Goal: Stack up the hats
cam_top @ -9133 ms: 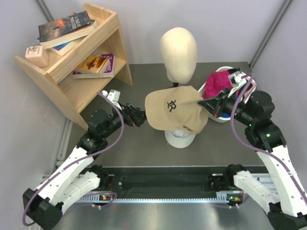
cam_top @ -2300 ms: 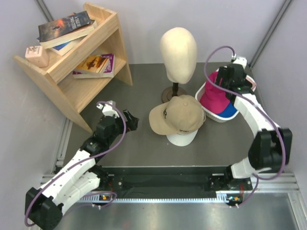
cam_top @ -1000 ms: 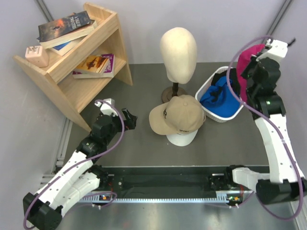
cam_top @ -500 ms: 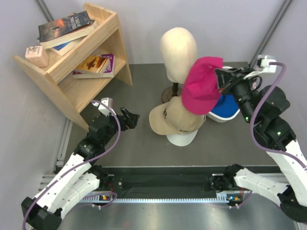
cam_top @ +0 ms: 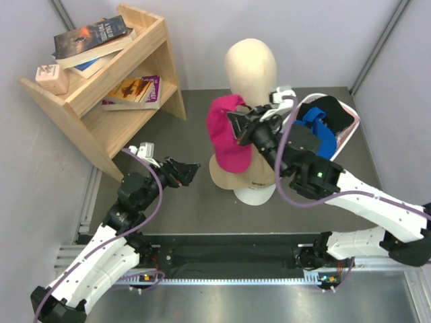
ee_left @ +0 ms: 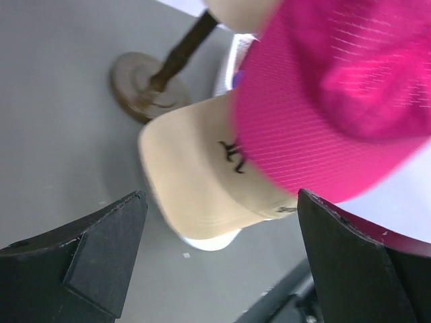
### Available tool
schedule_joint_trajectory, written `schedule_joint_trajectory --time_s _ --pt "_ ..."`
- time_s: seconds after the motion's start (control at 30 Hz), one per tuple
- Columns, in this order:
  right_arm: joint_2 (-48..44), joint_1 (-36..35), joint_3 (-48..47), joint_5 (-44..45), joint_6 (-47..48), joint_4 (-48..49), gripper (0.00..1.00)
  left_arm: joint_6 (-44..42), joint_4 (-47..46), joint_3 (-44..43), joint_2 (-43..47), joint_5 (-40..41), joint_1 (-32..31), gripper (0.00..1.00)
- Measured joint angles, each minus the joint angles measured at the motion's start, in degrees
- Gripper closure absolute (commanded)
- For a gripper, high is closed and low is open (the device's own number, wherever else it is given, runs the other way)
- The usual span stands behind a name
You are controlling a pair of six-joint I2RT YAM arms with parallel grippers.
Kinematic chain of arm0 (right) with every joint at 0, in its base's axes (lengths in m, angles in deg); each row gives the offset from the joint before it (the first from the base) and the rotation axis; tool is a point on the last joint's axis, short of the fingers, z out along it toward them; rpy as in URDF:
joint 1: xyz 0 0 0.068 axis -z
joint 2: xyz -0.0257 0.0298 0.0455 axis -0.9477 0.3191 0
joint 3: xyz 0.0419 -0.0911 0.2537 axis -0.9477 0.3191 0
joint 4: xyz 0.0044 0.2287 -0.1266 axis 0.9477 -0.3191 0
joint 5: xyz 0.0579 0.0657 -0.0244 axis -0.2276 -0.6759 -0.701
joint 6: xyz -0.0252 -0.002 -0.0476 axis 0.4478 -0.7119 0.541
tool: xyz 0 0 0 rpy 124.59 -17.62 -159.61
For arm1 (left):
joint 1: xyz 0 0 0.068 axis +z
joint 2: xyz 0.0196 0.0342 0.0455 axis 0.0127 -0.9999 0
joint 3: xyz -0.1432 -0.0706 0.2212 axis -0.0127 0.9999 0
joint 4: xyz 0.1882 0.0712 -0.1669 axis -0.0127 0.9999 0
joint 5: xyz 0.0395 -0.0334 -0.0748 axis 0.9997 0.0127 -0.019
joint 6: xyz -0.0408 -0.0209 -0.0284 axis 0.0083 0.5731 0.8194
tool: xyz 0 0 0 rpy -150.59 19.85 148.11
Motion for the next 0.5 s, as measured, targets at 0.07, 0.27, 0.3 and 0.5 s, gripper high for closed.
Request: schedule_joint_trajectory --time_s 0.07,0.27,0.3,0.5 --pt "2.67 -1.49 -1.40 1.55 0.94 1.16 1.00 1.62 -2.03 0.66 0.04 -1.86 0.00 0.02" --pt "6.84 -3.45 -6.95 3.45 2.54 3.96 1.00 6.69 -8.50 2.54 1.16 -4.96 0.00 0.01" --pt "7.32 -3.78 -8.28 3.65 2.84 4.70 1.00 7.69 -10.29 3.08 1.16 -5.38 0.00 0.01" --pt "9.51 -5.07 -13.79 4.31 3.98 7.21 1.00 12.48 -19.93 4.55 -1.09 -7.91 0.00 0.01"
